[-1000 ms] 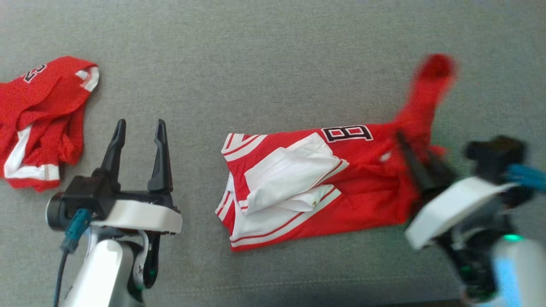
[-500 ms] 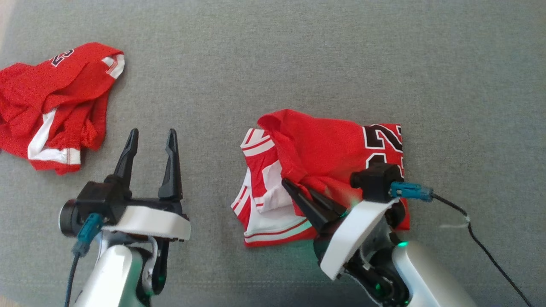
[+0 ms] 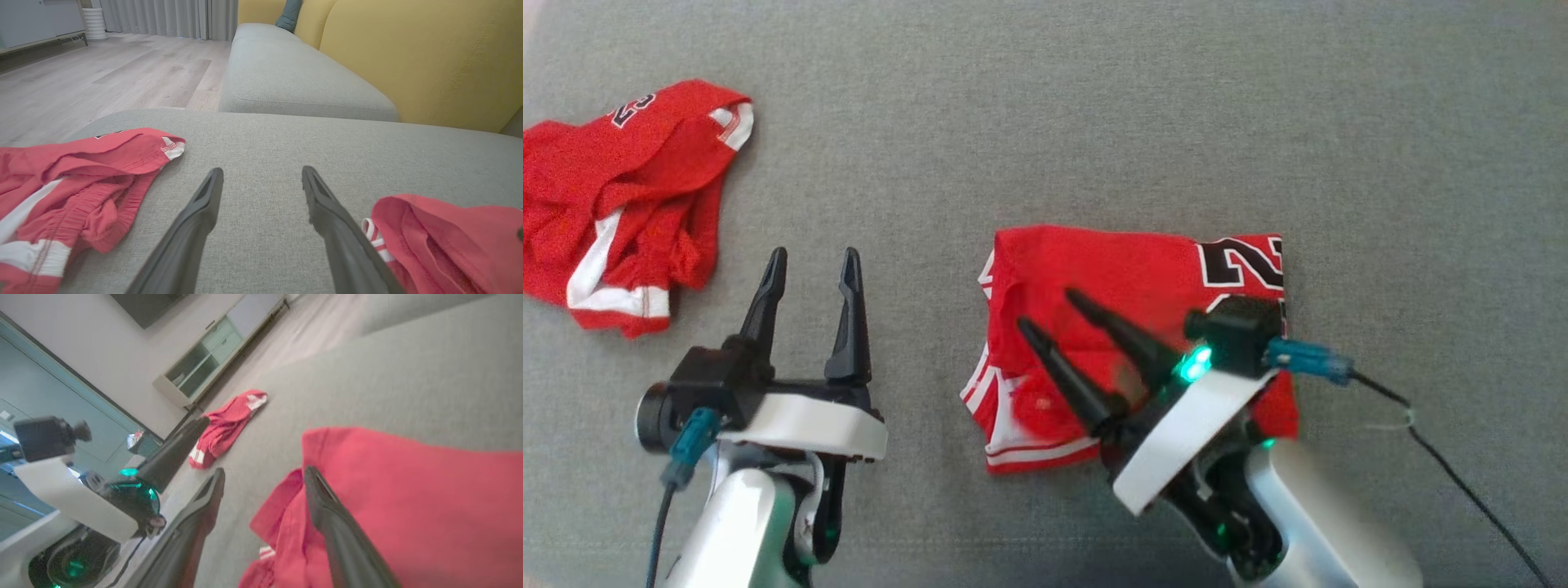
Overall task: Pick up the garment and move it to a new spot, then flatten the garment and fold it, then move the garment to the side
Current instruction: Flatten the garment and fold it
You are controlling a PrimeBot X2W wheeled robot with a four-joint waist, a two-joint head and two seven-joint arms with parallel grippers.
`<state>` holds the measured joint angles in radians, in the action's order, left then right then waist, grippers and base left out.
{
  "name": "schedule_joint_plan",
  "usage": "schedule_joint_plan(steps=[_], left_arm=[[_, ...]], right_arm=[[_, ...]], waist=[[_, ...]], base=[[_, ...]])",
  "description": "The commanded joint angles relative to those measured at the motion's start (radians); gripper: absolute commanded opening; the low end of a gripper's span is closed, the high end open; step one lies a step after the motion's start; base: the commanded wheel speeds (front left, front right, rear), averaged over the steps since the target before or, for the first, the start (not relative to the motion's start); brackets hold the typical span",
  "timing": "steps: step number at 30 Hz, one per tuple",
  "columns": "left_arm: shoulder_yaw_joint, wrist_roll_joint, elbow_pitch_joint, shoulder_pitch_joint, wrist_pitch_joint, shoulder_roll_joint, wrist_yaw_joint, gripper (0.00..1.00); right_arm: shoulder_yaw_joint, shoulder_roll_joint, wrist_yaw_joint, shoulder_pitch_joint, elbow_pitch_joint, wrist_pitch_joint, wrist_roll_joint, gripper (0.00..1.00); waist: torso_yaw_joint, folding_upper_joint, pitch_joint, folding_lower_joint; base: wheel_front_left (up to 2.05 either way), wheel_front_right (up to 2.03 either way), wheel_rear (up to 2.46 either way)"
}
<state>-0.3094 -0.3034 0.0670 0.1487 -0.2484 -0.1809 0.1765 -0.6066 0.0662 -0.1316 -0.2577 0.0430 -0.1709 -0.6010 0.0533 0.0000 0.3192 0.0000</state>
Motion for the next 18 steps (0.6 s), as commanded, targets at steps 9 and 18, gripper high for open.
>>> schedule_joint_plan(steps=[9, 18], left_arm=[[0.054, 0.010, -0.038, 0.029, -0.012, -0.025, 0.012, 1.00], [0.070, 0.015, -0.056, 0.019, -0.013, -0.045, 0.020, 1.00]], right_arm=[[0.223, 0.025, 0.001, -0.035, -0.131, 0.158, 0.178, 1.00], [0.573, 0.126, 0.001, 0.084, -0.158, 0.182, 0.304, 1.00]], waist=[[-0.034, 0.0000, -0.009, 0.0000], [-0.061, 0.0000, -0.032, 0.0000]], base=[[0.00, 0.00, 0.00], [0.00, 0.00, 0.00]])
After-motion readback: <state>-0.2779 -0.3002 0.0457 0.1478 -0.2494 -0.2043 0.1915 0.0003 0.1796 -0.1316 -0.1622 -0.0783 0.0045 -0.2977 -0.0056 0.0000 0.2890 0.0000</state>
